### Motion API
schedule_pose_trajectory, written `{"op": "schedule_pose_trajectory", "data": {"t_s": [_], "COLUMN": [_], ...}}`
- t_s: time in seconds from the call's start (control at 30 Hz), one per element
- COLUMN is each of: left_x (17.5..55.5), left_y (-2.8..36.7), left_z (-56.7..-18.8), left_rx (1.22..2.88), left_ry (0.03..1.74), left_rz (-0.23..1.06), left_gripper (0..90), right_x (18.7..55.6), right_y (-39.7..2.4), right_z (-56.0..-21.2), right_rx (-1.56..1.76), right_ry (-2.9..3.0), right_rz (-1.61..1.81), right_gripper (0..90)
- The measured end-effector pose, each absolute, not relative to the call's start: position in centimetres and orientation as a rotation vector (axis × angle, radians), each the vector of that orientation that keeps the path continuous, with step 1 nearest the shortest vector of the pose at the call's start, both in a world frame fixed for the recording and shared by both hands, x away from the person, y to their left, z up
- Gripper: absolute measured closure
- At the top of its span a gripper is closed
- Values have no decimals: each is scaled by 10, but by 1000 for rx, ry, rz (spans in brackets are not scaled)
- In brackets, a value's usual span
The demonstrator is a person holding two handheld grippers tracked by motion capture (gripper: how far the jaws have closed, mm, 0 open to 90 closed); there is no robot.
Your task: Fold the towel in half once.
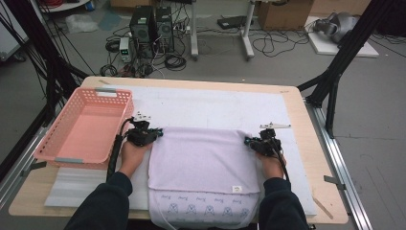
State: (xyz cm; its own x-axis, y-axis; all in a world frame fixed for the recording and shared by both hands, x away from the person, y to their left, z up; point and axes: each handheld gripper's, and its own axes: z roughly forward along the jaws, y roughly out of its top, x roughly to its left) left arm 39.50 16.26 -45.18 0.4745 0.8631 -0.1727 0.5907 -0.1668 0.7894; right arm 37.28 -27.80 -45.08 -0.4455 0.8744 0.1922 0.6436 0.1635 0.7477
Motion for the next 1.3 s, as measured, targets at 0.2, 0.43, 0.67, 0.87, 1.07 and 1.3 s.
{"op": "schedule_pose_trajectory", "data": {"t_s": [0.2,0.43,0.67,0.87,1.07,1.3], "left_x": [406,445,475,472,455,431], "left_y": [163,155,152,147,151,150], "left_z": [-439,-416,-395,-404,-421,-432], "left_rx": [1769,1743,1712,1750,1790,1874], "left_ry": [1231,1245,1209,1179,1241,1240], "left_rz": [484,489,523,558,415,376], "left_gripper": [859,860,860,590,419,409], "right_x": [381,416,439,445,435,405], "right_y": [-279,-284,-284,-283,-285,-301], "right_z": [-445,-421,-410,-420,-414,-419], "right_rx": [1379,1304,1320,1428,1432,1461], "right_ry": [2112,2050,1942,1887,1889,1982], "right_rz": [1102,1076,1085,1116,1083,1072], "right_gripper": [883,885,884,655,476,483]}}
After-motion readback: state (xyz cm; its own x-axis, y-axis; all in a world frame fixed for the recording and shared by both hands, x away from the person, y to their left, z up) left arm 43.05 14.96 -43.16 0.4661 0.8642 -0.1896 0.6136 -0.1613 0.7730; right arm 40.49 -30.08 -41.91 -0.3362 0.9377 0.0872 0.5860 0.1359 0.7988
